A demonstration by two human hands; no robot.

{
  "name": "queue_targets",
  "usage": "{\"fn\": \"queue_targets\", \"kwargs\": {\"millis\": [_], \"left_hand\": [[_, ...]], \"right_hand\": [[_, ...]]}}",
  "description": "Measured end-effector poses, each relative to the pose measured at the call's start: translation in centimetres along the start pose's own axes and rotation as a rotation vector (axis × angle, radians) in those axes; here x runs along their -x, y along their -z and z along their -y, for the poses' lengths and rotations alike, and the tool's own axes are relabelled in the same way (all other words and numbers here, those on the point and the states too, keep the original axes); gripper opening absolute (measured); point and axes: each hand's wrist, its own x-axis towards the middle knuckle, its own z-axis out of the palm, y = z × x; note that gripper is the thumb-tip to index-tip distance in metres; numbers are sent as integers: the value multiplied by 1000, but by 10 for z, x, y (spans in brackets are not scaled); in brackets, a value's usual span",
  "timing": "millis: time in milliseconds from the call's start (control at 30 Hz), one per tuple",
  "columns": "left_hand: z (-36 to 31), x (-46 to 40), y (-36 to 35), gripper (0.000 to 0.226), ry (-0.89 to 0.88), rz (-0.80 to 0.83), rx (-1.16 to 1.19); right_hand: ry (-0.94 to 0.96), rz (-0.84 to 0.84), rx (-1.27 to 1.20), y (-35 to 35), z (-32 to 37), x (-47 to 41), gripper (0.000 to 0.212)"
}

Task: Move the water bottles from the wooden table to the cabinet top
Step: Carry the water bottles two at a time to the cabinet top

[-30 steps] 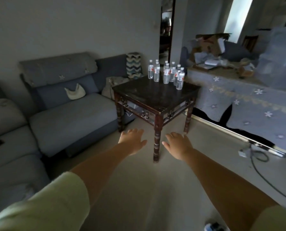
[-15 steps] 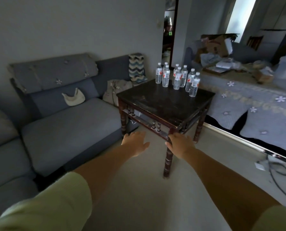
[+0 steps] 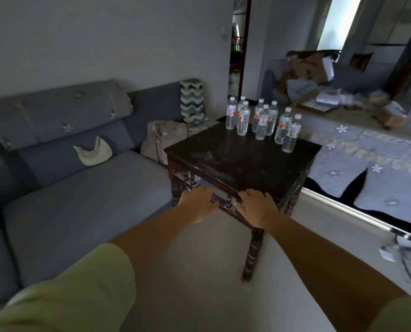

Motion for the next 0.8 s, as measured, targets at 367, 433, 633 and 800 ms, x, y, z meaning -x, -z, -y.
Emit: {"fn": "queue_targets", "kwargs": {"millis": [367, 433, 633, 800], "left_hand": [[7, -197, 16, 55, -2, 74, -34], [4, -234, 16, 55, -9, 62, -16], [1, -317, 5, 55, -41, 116, -10], [0, -397, -2, 56, -126, 153, 27]], "right_hand": [[-144, 83, 0, 13, -98, -177, 53], [-164, 88, 4, 21, -114, -207, 54], [-225, 149, -13, 18, -150, -261, 53], [-291, 137, -40, 14, -190, -307, 54]]}}
